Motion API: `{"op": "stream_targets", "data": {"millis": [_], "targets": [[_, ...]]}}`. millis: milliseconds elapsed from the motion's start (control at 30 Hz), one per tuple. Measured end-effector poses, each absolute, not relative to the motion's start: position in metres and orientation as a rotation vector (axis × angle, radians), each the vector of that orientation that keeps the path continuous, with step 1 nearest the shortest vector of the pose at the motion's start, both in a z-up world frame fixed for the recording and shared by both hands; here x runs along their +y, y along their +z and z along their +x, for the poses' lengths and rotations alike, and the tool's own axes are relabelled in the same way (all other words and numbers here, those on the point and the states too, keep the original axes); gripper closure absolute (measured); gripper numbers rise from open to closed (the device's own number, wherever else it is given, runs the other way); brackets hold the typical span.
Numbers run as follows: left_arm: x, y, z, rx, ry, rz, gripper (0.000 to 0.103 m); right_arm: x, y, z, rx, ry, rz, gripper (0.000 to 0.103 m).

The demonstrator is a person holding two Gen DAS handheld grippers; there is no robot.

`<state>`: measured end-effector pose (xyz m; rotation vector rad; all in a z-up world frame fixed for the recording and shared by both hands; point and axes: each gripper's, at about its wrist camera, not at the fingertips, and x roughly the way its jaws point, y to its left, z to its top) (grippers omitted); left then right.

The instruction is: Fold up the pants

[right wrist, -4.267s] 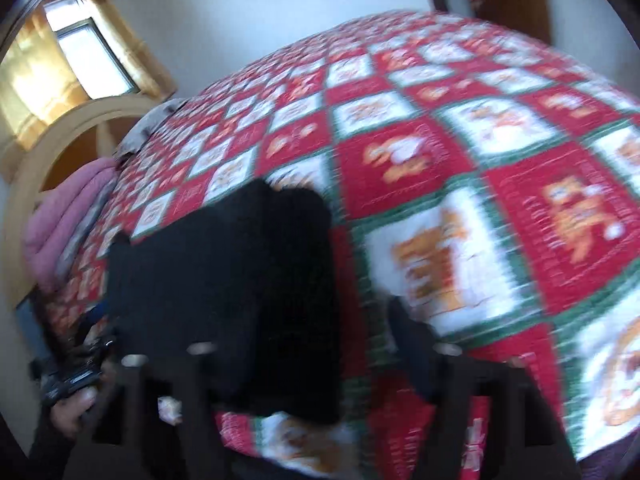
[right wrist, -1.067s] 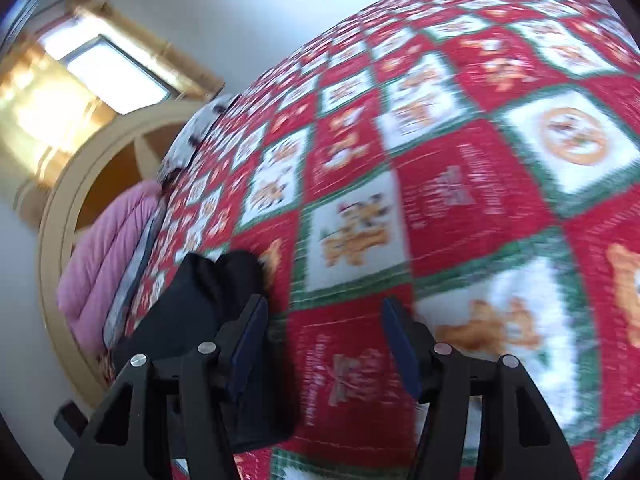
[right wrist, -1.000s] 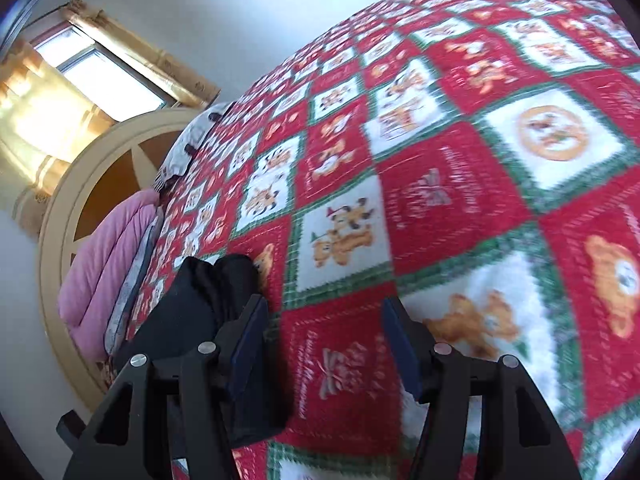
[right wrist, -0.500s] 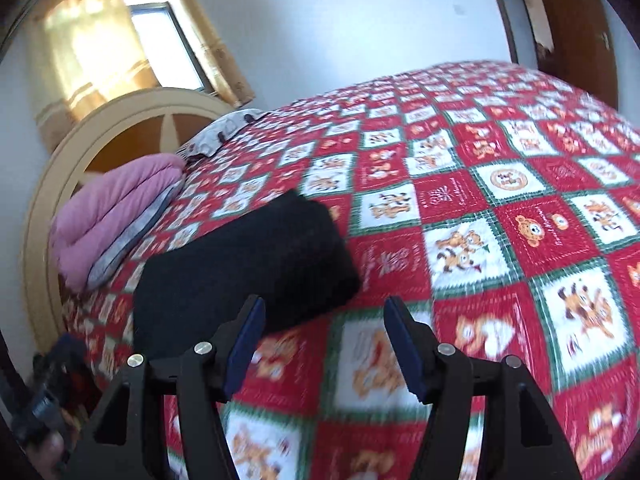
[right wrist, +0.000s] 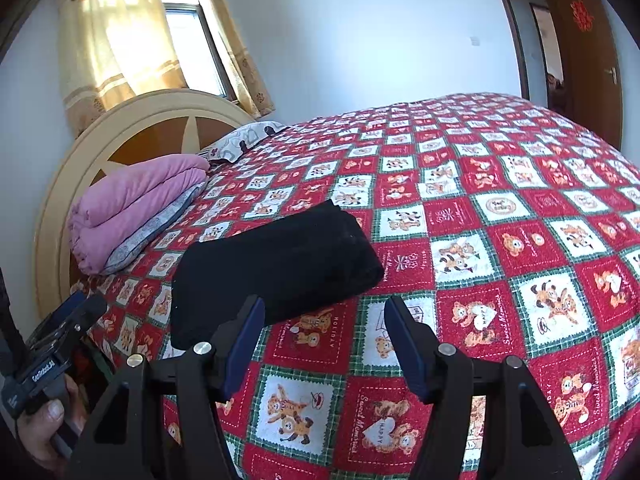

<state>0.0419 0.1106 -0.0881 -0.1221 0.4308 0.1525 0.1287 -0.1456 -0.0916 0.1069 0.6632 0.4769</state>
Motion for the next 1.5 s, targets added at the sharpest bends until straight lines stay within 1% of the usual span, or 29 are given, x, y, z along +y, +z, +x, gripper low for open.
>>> {"op": "stream_targets", "data": {"millis": [800, 900, 1033, 1500], "targets": [[0.108, -0.086, 0.04, 0.422, 0.154, -0.119, 0.002, -0.136, -0.079, 0.107, 0.614, 0.483, 0.047, 0.039], [0.108, -0.086, 0.04, 0.421, 0.155, -0.12, 0.0, -0.136, -0.079, 0.106, 0.612, 0.483, 0.044, 0.039], [0.108, -0.085, 0.039, 0.422, 0.154, -0.119, 0.0, -0.135, -0.077, 0.103, 0.603, 0.482, 0.034, 0.039], [0.099, -0.08, 0.038, 0.417, 0.171, -0.075, 0.0, -0.135, -0.075, 0.1, 0.59, 0.48, 0.031, 0.038]]}}
